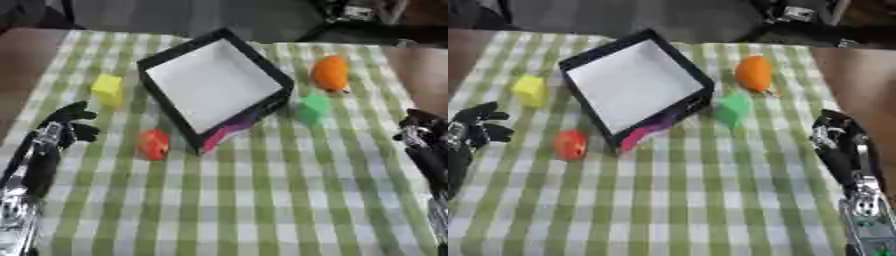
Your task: Pick up objects on the table and place them in the box.
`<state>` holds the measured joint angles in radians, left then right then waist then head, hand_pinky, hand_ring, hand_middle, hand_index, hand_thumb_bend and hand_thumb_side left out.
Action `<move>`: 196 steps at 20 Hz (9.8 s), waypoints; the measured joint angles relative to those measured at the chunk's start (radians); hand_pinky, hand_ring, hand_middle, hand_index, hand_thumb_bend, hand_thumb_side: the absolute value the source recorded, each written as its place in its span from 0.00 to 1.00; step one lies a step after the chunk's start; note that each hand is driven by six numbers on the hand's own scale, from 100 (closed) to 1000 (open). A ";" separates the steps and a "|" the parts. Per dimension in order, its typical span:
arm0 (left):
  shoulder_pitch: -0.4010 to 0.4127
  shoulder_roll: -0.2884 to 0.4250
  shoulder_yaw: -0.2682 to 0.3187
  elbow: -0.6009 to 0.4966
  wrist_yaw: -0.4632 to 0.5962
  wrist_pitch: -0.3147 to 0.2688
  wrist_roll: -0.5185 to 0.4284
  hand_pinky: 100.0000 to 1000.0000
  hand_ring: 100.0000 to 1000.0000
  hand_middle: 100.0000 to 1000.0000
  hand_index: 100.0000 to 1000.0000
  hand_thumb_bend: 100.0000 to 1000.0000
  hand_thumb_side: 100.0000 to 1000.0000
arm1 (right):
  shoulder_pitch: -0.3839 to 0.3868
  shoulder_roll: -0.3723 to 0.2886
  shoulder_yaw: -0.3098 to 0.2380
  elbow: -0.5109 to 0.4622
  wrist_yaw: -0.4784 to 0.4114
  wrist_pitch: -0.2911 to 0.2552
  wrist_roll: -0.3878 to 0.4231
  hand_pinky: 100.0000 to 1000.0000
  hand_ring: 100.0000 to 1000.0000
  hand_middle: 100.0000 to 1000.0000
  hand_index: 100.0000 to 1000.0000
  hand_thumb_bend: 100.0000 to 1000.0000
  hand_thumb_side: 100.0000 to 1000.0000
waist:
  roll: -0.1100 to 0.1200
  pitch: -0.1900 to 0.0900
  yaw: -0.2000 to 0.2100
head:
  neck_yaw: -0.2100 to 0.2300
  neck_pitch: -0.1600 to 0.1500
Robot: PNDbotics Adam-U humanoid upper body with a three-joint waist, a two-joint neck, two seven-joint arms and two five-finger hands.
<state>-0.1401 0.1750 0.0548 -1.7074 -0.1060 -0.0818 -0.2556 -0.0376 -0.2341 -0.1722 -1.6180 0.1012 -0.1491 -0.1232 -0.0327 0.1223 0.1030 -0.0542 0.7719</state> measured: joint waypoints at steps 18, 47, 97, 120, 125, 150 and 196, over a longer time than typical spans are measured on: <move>-0.296 0.301 -0.155 0.128 -0.160 -0.024 -0.099 0.73 0.67 0.72 0.89 0.23 0.71 | 0.037 -0.027 0.000 0.007 0.013 0.001 0.001 0.75 0.49 0.56 0.76 0.00 0.49 | 0.053 -0.053 -0.021 | -0.013 0.000; -0.851 0.453 -0.352 0.870 -0.651 -0.238 -0.442 0.81 0.75 0.77 0.90 0.53 0.36 | 0.032 -0.028 0.006 0.013 0.016 -0.003 0.012 0.75 0.49 0.56 0.76 0.00 0.49 | 0.042 -0.058 -0.045 | -0.001 0.000; -0.872 0.283 -0.074 1.012 -1.299 -0.306 0.104 0.59 0.40 0.33 0.60 0.03 0.03 | 0.021 -0.016 0.012 0.016 0.007 -0.003 0.020 0.75 0.49 0.56 0.76 0.00 0.50 | 0.022 -0.046 -0.077 | 0.010 0.000; -0.925 0.044 -0.235 0.937 -1.292 -0.460 -0.046 0.83 0.81 0.87 0.95 0.79 0.92 | 0.011 -0.008 0.025 0.018 -0.001 -0.003 0.033 0.75 0.49 0.56 0.76 0.00 0.50 | 0.022 -0.046 -0.151 | 0.043 0.000; -0.914 0.070 -0.215 0.922 -1.254 -0.459 -0.036 0.77 0.72 0.74 0.89 0.51 0.75 | 0.012 -0.008 0.025 0.018 -0.001 -0.003 0.033 0.75 0.49 0.56 0.76 0.00 0.50 | 0.022 -0.046 -0.140 | 0.041 0.000; -0.599 0.570 -0.435 0.384 -0.317 -0.295 -0.486 0.73 0.65 0.68 0.86 0.30 0.60 | 0.021 -0.017 0.012 0.020 0.001 -0.001 0.022 0.75 0.49 0.56 0.76 0.00 0.49 | 0.022 -0.048 -0.090 | -0.001 0.000; -0.601 0.440 -0.507 0.509 -0.390 -0.383 -0.398 0.42 0.26 0.22 0.49 0.00 0.06 | 0.020 -0.017 0.013 0.025 0.001 -0.002 0.028 0.76 0.49 0.56 0.76 0.00 0.49 | 0.022 -0.048 -0.088 | -0.002 0.000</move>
<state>-0.7412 0.6151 -0.4526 -1.1985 -0.4958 -0.4650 -0.6538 -0.0175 -0.2511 -0.1593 -1.5929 0.1019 -0.1508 -0.0950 -0.0107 0.0747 0.0153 -0.0563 0.7720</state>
